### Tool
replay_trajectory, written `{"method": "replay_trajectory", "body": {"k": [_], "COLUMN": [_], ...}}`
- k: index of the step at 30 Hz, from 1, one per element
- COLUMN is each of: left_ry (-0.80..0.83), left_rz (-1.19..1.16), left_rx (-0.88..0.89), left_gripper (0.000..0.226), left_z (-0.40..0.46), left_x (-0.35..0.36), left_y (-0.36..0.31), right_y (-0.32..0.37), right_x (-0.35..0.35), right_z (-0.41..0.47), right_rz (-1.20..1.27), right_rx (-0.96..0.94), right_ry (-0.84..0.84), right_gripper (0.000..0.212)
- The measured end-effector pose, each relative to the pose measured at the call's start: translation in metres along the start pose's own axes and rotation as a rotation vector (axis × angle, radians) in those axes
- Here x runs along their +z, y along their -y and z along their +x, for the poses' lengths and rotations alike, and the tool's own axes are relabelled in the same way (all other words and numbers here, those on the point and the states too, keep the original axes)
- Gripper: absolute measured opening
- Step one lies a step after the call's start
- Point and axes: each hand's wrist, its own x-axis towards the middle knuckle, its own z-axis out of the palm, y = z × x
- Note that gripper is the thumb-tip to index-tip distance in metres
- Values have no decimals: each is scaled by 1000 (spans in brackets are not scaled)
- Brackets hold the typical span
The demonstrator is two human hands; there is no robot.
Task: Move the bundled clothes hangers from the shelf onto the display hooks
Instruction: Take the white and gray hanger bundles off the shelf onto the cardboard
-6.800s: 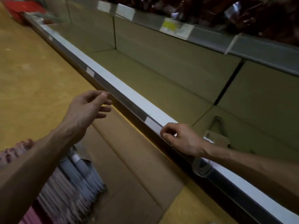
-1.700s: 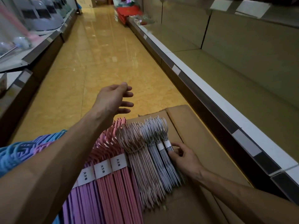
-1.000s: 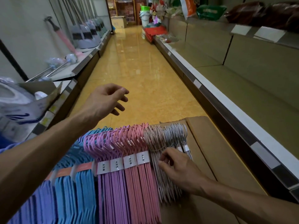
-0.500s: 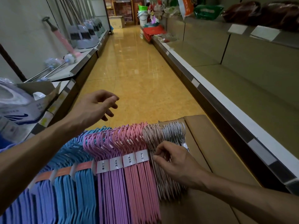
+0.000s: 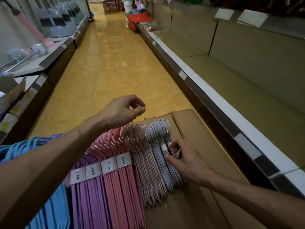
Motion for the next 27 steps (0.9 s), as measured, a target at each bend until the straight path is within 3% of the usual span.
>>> {"method": "replay_trajectory", "body": {"k": [4,8,16,27], "left_ry": [165,259,353,276], "left_rz": [170,286,266,278], "left_rx": [25,11,-12,99], "left_gripper": [37,48,55,50], "left_z": [20,34,49,58], "left_x": [22,40,45,60], "left_y": [-1,1,9,-4], "right_y": [-16,-24,-26,-28], "right_x": [4,15,29,32], "right_z": [9,20,35,42], "right_rz": [-14,-21,-33,14], "right_rx": [164,262,316,376], "right_ry": [22,74,145,95], "right_gripper": [76,100,111,114]}}
